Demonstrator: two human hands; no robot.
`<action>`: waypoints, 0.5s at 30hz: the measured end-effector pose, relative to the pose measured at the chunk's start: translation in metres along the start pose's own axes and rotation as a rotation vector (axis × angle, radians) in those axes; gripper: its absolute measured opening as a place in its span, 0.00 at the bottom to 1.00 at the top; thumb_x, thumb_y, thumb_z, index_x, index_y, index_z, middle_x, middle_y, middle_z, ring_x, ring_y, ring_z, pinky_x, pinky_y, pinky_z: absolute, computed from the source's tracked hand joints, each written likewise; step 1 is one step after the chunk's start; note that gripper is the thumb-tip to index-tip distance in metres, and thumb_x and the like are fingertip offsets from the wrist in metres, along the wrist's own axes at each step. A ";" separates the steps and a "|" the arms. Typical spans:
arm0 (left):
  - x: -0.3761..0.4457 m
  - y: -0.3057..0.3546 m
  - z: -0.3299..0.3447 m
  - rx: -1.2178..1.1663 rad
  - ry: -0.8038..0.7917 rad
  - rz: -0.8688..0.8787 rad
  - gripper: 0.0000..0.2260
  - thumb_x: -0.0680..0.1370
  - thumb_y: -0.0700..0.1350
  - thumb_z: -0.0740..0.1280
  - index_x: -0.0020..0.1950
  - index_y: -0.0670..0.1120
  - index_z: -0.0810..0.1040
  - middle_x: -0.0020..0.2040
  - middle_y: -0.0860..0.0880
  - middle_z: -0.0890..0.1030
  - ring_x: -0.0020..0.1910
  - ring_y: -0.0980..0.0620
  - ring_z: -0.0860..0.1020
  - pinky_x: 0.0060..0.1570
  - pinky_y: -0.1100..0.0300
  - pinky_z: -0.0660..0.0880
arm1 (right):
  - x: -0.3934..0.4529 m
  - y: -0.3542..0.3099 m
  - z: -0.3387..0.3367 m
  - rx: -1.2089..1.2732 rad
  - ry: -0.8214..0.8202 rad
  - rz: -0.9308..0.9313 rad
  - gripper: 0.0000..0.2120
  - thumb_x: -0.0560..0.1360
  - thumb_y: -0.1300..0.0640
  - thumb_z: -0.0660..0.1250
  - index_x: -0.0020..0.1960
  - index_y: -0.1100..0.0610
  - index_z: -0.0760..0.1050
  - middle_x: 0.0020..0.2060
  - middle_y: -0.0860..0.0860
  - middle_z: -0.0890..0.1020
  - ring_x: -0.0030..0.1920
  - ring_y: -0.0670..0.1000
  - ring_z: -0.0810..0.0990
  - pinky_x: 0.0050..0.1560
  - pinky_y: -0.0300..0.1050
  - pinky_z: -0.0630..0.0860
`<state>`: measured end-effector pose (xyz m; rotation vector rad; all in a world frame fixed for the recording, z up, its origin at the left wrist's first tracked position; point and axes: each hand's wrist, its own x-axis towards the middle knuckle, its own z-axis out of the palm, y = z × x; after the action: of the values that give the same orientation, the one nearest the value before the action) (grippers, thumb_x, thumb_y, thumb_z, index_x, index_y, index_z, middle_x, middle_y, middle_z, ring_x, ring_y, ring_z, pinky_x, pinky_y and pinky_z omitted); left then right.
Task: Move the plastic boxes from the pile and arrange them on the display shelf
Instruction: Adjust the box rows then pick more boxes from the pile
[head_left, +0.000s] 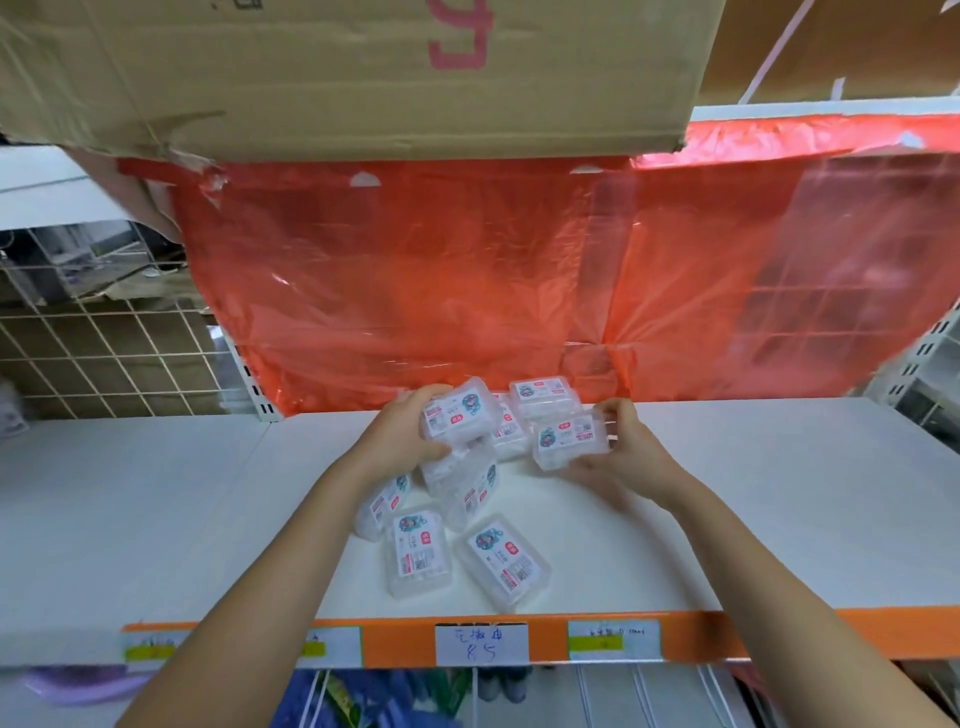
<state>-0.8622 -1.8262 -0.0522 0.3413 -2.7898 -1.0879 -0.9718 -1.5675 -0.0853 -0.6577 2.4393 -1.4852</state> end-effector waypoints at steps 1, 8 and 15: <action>-0.005 0.002 0.000 0.003 0.014 0.019 0.33 0.72 0.39 0.72 0.72 0.56 0.63 0.64 0.53 0.67 0.59 0.55 0.70 0.53 0.61 0.67 | -0.005 -0.004 0.000 0.052 0.016 -0.015 0.31 0.66 0.64 0.77 0.59 0.56 0.61 0.49 0.42 0.74 0.49 0.49 0.78 0.47 0.39 0.75; -0.046 0.016 -0.005 -0.347 0.033 0.035 0.29 0.71 0.39 0.74 0.64 0.56 0.64 0.61 0.56 0.73 0.56 0.63 0.75 0.48 0.66 0.75 | -0.039 -0.035 0.006 0.322 0.056 -0.149 0.30 0.67 0.68 0.74 0.62 0.54 0.63 0.57 0.45 0.74 0.51 0.42 0.79 0.47 0.33 0.76; -0.081 0.021 -0.002 -0.663 0.028 0.075 0.28 0.69 0.31 0.73 0.60 0.55 0.70 0.55 0.57 0.80 0.53 0.61 0.80 0.47 0.64 0.77 | -0.057 -0.042 0.014 0.459 0.085 -0.188 0.30 0.67 0.67 0.75 0.59 0.46 0.65 0.59 0.45 0.76 0.52 0.45 0.81 0.48 0.39 0.78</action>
<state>-0.7865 -1.7918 -0.0395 0.1657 -2.2139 -1.8582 -0.9049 -1.5674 -0.0579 -0.7458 2.0168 -2.0905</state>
